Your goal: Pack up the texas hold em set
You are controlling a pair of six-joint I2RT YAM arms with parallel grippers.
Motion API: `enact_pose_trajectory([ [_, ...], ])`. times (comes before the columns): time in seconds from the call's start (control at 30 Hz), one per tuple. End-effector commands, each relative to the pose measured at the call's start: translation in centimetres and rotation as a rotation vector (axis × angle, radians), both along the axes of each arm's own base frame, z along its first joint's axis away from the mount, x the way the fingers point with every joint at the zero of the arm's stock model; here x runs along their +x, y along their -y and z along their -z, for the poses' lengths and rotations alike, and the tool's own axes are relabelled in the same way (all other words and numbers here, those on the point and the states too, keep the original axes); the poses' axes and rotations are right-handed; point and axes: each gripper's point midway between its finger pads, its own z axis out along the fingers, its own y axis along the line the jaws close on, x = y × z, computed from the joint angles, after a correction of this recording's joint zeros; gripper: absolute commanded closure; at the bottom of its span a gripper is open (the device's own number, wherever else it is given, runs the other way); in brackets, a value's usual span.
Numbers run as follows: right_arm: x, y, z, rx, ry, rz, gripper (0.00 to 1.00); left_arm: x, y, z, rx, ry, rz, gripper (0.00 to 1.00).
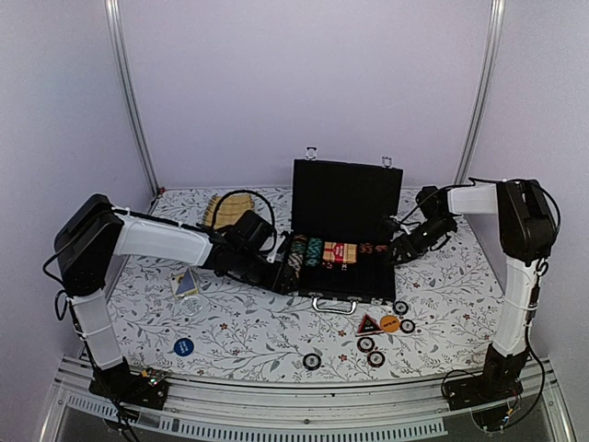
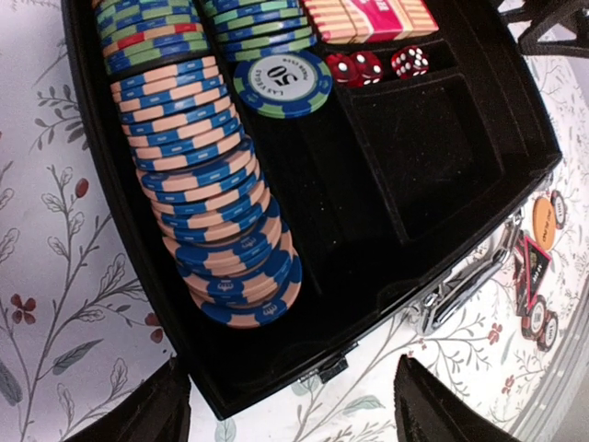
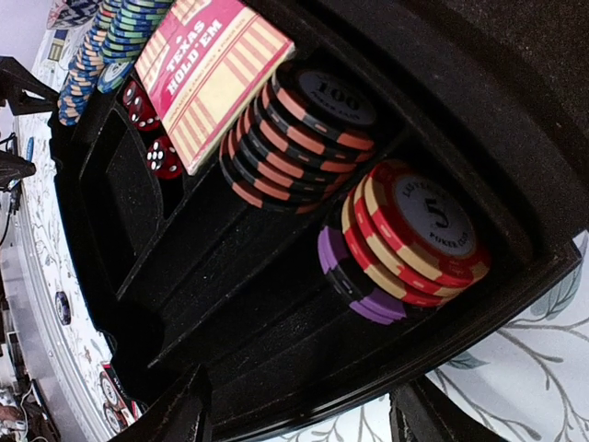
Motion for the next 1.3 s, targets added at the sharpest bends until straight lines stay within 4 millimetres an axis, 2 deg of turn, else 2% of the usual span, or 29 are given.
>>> enact_pose_trajectory([
  [0.0,1.3,-2.6,-1.4,0.092,0.059,-0.049,0.33,-2.5,2.6,-0.1,-0.052,-0.012,0.099,0.25],
  [0.13,1.8,-1.7,-1.8,0.054,0.085,-0.031,0.34,-2.4,1.9,-0.5,-0.023,0.012,0.069,0.25],
  [0.3,3.1,0.7,-5.6,0.087,0.113,0.058,0.32,-1.5,-0.3,-2.0,0.055,0.057,-0.010,0.23],
  [0.43,3.8,1.8,-7.5,0.019,0.207,0.066,0.33,-1.4,-1.5,-3.2,0.090,0.080,-0.038,0.22],
  [0.47,4.0,1.9,-7.8,0.011,0.219,0.072,0.37,-1.3,-1.7,-3.5,0.097,0.089,-0.045,0.22],
  [0.53,4.3,1.9,-7.9,0.001,0.238,0.070,0.62,-1.1,-2.0,-4.0,0.100,0.106,-0.061,0.22],
  [0.57,4.3,1.7,-7.7,-0.004,0.243,0.060,0.78,-1.0,-2.1,-4.2,0.097,0.112,-0.067,0.23],
  [0.6,4.3,1.5,-7.4,-0.007,0.243,0.052,0.91,-0.9,-2.0,-4.4,0.094,0.117,-0.070,0.24],
  [0.63,4.2,1.2,-7.1,-0.004,0.238,0.039,0.95,-0.8,-2.0,-4.6,0.089,0.122,-0.076,0.25],
  [0.77,2.8,-1.2,-5.1,-0.004,0.194,-0.040,0.97,-0.7,-1.8,-4.9,0.076,0.124,-0.082,0.26],
  [0.87,2.4,-2.2,-3.7,-0.027,0.176,-0.073,0.97,-0.6,-1.9,-4.8,0.078,0.126,-0.091,0.27],
  [1.17,4.8,-1.2,-0.9,-0.134,0.171,-0.030,0.97,-0.7,-2.0,-4.7,0.075,0.122,-0.097,0.27],
  [1.27,5.9,-1.2,-0.8,-0.145,0.180,-0.014,0.97,-0.7,-2.1,-4.6,0.076,0.120,-0.098,0.27],
])
